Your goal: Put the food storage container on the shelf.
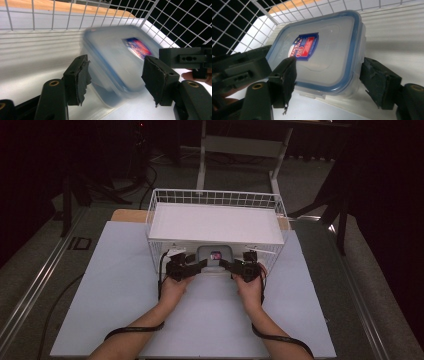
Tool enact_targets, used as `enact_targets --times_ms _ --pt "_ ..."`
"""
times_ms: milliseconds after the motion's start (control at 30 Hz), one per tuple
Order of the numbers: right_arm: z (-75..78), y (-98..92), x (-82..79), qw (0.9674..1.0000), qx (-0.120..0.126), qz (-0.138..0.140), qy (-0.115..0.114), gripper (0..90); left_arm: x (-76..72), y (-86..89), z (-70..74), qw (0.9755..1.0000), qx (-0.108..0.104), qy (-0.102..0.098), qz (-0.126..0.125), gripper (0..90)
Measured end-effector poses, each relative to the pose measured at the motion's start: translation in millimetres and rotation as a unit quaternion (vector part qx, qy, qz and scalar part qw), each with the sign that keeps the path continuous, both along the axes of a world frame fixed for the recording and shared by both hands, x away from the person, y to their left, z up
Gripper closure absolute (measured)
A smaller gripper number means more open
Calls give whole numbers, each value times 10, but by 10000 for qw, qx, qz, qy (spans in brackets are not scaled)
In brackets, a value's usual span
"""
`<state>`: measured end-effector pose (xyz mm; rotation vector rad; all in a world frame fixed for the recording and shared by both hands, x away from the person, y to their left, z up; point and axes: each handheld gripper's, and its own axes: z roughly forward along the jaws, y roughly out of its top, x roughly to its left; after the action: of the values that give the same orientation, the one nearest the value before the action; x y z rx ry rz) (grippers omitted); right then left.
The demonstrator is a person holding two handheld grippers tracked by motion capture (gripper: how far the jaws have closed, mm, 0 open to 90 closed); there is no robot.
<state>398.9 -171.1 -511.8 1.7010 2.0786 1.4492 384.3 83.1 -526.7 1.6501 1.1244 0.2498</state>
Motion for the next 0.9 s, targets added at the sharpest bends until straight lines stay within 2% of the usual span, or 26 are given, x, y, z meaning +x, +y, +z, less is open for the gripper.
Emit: enact_targets --times_ms 133,167,233,267,333,400,533,633,767,867,900 --pt "23 23 -26 9999 -129 -44 -54 300 -40 -13 25 9999 94 -102 28 388" --pt "26 11 -32 9995 -196 -17 -245 300 -53 -6 34 9999 92 -110 -4 388" --pt "63 0 -75 9992 -248 -23 -310 300 -86 14 58 9999 60 -128 13 388" --pt "78 -11 -91 9987 -277 -29 -419 300 -102 25 74 9999 27 -107 -7 387" --pt "115 -31 -136 9983 -279 -20 -510 300 -139 55 103 9998 39 -201 -83 387" --pt "151 -35 -190 9981 -326 -2 -516 300 -190 73 129 9997 78 -207 -121 388" --pt "186 -39 -274 9970 -370 187 -654 303 -312 138 176 9990 191 -288 -281 387" --pt "193 -7 -338 9938 -612 390 -845 323 -412 181 222 9986 261 -368 -280 363" --pt "190 34 -419 9919 -801 460 -867 337 -507 263 264 9974 397 -431 -414 330" --pt "186 63 -474 9913 -853 551 -834 433 -570 353 250 9970 267 -364 -635 249" --pt "180 77 -488 9909 -903 580 -807 523 -597 368 246 9970 256 -389 -623 245"
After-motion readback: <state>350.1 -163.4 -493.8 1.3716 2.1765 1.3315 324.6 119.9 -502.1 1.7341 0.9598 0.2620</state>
